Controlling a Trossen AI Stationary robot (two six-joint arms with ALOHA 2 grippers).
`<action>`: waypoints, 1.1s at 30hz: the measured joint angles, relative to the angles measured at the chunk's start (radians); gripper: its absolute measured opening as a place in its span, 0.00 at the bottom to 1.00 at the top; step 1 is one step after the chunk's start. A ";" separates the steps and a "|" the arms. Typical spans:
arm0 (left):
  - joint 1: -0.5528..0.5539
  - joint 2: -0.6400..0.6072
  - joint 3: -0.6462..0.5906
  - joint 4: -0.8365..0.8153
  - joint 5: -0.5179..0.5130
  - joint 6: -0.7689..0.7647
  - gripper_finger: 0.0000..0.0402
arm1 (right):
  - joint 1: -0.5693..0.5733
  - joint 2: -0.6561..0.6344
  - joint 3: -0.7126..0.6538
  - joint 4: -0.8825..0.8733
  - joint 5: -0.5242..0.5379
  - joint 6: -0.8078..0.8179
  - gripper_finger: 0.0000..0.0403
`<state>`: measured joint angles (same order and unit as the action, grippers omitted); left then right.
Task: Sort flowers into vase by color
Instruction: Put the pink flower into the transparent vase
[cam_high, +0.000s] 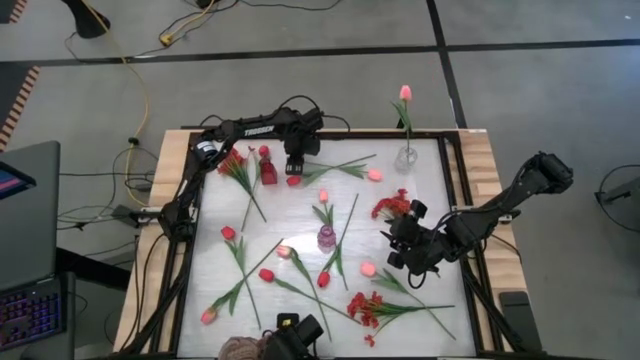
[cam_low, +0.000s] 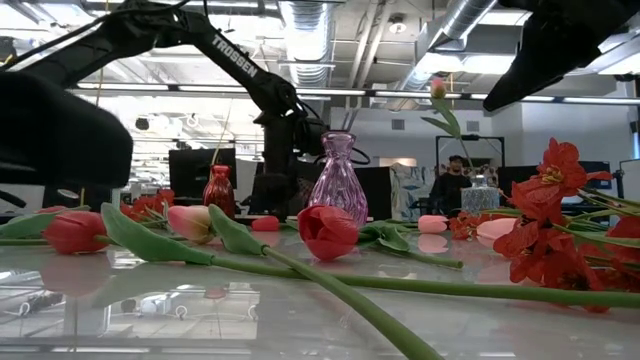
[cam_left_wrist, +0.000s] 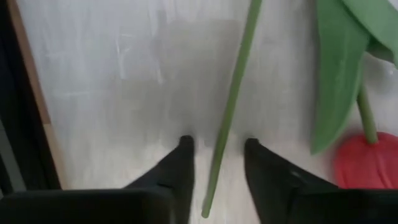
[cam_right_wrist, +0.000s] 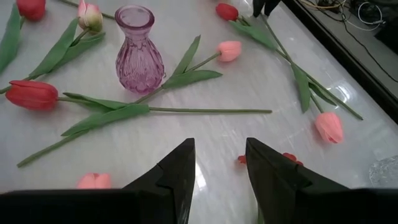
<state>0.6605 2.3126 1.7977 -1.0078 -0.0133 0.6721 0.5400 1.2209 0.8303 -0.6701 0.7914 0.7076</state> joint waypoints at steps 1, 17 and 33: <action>0.000 0.001 0.004 -0.004 -0.002 -0.001 0.19 | 0.000 0.000 0.000 0.003 0.000 0.002 0.42; -0.003 -0.179 0.034 -0.164 0.165 -0.050 0.00 | -0.011 -0.014 0.001 0.028 -0.007 0.060 0.42; -0.085 -0.509 -0.105 -0.150 0.459 -0.055 0.00 | -0.145 -0.018 0.001 0.269 -0.025 -0.049 0.42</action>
<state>0.5759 1.8040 1.6931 -1.1576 0.4460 0.6173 0.3952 1.2034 0.8310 -0.4012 0.7665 0.6588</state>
